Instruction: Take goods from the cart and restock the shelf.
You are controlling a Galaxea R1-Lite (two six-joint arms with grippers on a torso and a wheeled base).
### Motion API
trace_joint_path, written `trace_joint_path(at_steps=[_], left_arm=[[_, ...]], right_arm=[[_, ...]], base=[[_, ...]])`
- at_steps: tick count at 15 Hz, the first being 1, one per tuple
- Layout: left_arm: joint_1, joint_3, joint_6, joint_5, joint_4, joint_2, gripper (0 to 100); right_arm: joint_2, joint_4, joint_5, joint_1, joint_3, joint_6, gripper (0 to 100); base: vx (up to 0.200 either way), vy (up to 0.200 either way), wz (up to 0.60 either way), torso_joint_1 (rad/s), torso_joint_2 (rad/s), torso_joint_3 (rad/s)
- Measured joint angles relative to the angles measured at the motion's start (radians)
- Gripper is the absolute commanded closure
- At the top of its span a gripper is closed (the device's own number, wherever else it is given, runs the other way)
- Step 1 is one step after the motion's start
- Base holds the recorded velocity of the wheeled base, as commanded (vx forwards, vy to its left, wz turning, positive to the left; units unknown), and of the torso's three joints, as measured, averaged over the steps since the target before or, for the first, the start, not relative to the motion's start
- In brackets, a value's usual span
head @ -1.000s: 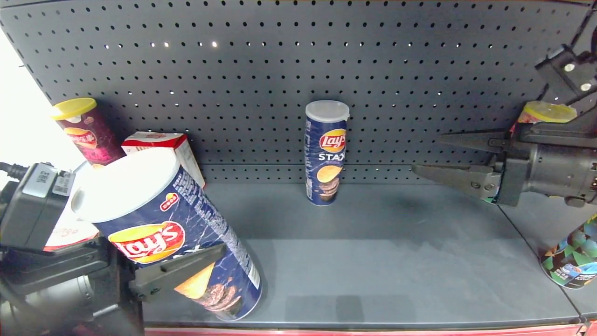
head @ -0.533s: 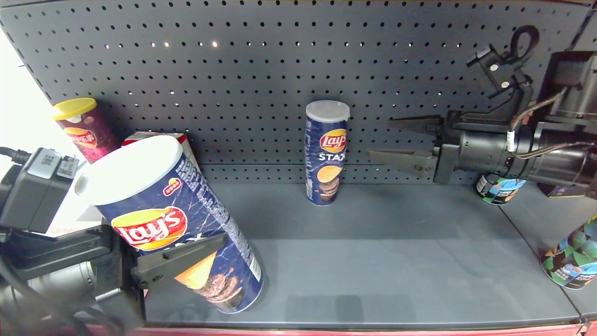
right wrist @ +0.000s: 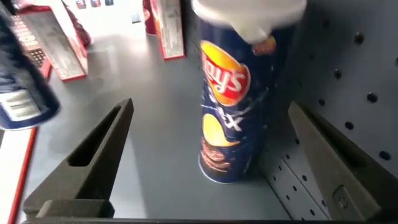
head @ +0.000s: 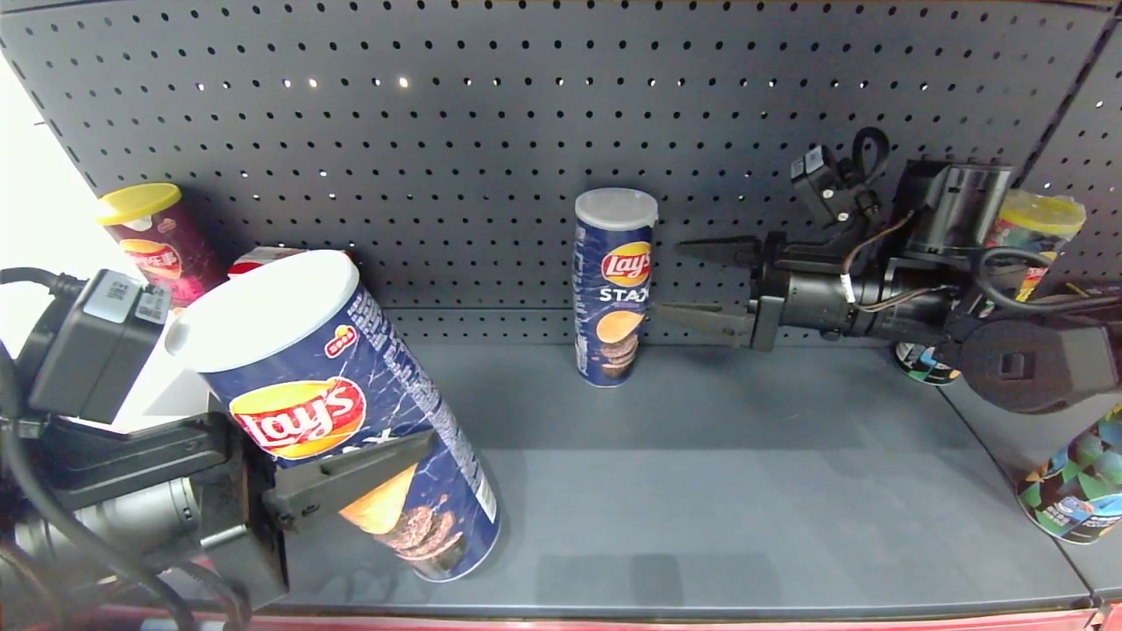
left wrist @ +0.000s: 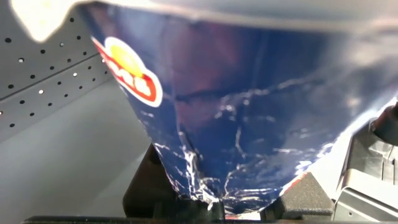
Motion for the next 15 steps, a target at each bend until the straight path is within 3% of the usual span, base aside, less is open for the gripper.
trace_joint_path(at_steps=[6, 15], left_arm=[[0.001, -0.008, 0.000, 0.001, -0.003, 0.023, 100], [0.006, -0.007, -0.005, 0.001, -0.003, 0.027, 100]], right_arm=[[0.110, -0.009, 0.000, 0.001, -0.073, 0.000, 0], [0.158, -0.025, 0.000, 0.040, -0.069, -0.001, 0]], base=[[0.000, 0.000, 0.00, 0.000, 0.00, 0.000], [0.000, 0.000, 0.00, 0.000, 0.00, 0.000]])
